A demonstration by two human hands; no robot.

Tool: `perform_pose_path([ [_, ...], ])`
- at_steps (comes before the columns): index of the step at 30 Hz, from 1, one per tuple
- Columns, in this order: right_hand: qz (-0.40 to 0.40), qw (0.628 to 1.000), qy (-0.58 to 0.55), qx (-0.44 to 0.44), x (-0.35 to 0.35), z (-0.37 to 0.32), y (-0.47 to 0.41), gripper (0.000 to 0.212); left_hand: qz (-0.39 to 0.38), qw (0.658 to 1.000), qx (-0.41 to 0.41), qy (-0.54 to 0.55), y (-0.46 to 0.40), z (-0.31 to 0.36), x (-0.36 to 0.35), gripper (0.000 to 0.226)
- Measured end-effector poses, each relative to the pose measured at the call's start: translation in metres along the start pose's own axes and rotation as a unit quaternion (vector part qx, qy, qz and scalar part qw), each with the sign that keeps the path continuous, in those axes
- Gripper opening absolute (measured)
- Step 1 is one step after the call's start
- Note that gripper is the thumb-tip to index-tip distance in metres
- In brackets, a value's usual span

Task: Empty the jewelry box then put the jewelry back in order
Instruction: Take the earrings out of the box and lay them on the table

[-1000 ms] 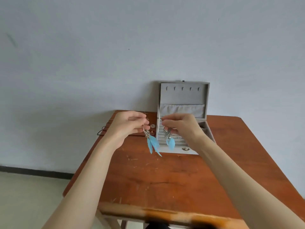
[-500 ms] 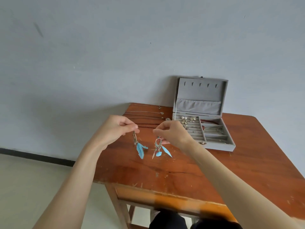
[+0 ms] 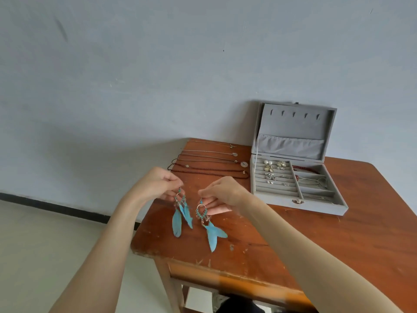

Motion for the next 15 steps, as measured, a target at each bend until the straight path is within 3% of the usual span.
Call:
perform_pose_path([
  [9,0.123,0.985,0.119,0.008,-0.004,-0.015,-0.062,0.011,0.065,0.996,0.009,-0.052,-0.061,-0.009,0.004,0.011],
  [15,0.154,0.981,0.117,-0.002,-0.002,-0.019,-0.086,0.013,0.089,0.989,-0.014,-0.12,-0.079,-0.006,-0.002,0.021],
])
Point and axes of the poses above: each hand's wrist, its own y-axis away from the middle knuckle, its own x-axis out of the back of the hand, z = x × y, the point moved 2 cm from there along -y, towards the middle knuckle, and after that the axes turned 4 degrees about y, right-handed, at the moved point
